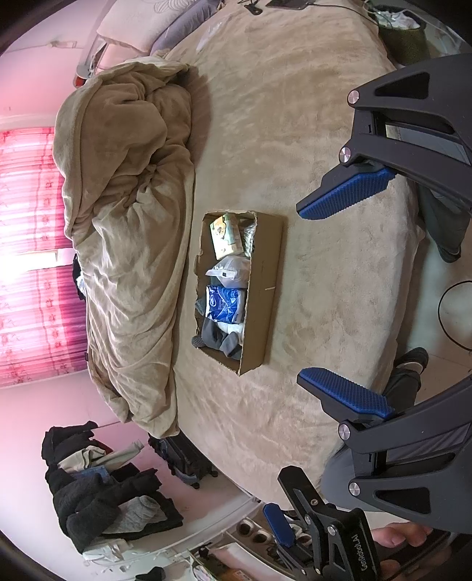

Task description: Organize objects

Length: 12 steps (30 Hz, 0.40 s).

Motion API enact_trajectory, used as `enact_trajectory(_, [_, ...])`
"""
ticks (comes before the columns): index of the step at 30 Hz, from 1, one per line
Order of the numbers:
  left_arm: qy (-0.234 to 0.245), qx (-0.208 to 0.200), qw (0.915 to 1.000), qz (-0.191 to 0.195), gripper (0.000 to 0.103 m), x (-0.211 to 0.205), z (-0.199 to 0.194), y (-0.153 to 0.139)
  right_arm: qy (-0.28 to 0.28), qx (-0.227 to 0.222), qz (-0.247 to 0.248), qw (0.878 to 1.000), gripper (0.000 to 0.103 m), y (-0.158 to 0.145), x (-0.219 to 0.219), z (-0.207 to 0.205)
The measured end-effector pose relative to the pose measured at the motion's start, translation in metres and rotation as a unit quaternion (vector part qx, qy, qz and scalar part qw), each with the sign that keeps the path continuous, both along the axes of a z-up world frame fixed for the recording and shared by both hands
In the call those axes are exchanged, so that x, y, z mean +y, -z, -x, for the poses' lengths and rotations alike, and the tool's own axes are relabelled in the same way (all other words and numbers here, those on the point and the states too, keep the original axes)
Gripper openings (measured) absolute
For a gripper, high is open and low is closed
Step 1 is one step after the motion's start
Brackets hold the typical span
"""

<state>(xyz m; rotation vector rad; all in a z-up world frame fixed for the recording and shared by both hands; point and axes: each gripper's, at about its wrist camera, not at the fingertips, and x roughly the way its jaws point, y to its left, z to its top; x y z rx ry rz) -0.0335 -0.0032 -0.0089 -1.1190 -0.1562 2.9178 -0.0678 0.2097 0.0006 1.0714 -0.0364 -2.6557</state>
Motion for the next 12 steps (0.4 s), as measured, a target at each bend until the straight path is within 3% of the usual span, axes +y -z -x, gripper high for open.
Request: enact_trajectory(12, [-0.003,0.015,0.9999,-0.004,0.098,-0.007,0.013,0.002,0.001,-0.006,0.0,1.0,0.086,0.009,0.004,0.008])
